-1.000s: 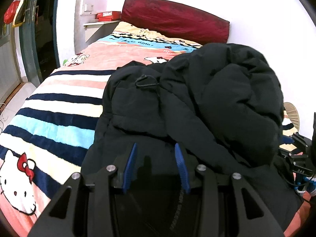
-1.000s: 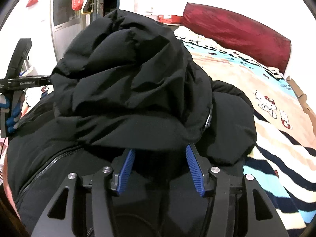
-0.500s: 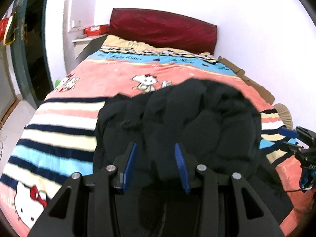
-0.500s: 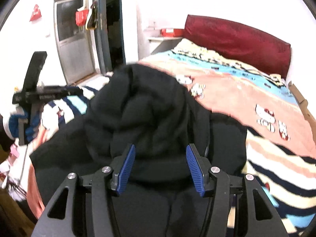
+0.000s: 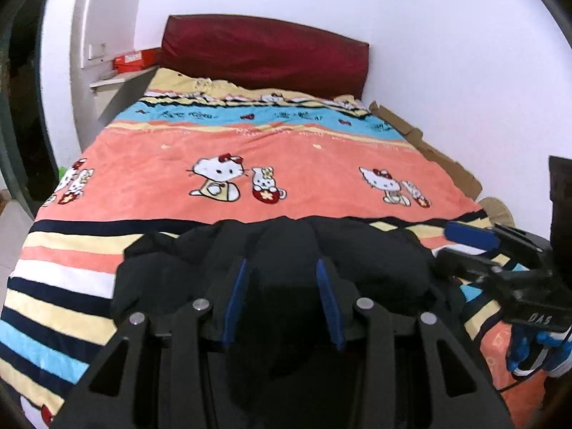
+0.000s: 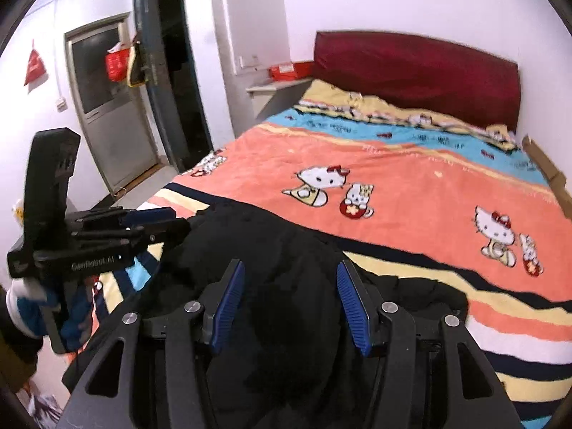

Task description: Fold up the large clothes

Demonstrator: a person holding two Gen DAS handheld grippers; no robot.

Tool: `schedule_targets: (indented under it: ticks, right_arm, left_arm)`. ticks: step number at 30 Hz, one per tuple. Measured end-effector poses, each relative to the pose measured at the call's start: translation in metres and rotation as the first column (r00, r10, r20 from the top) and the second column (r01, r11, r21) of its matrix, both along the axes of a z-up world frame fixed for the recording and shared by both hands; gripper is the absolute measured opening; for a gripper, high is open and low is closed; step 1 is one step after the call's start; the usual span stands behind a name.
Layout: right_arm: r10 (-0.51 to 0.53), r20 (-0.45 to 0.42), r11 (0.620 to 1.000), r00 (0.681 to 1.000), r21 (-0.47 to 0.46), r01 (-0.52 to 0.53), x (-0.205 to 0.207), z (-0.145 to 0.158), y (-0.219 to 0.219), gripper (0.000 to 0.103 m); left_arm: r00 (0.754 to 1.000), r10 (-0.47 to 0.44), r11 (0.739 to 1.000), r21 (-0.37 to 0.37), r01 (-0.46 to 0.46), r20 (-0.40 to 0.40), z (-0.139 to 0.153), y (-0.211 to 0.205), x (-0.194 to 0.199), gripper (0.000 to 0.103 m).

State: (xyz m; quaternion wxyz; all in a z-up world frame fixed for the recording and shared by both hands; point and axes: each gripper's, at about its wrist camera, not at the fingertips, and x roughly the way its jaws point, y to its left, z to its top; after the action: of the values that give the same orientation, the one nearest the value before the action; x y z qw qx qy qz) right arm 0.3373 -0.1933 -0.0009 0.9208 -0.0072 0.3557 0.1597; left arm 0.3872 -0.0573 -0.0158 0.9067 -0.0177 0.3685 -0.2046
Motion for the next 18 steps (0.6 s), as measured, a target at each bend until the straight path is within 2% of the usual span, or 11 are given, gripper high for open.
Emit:
schedule_targets:
  ticks: [7,10,18]
  right_arm:
    - [-0.027,-0.126,0.999,0.992,-0.035,0.023,0.026,-0.054,0.001,0.054]
    - [-0.034,-0.166,0.999,0.986,-0.046,0.026,0.029,-0.079,-0.006,0.054]
    - [-0.048,-0.201,0.996,0.978,-0.083,0.032,0.031,-0.122,-0.009,0.055]
  left_arm:
    - [0.997,-0.035,0.994,0.098,0.042,-0.064,-0.056,-0.020,0.007,0.038]
    - [0.997,-0.040,0.989,0.139,0.049,-0.061,-0.081,-0.024,0.005,0.038]
    - [0.998,-0.029,0.993,0.109,0.036,-0.063,-0.119,-0.021,0.006,0.039]
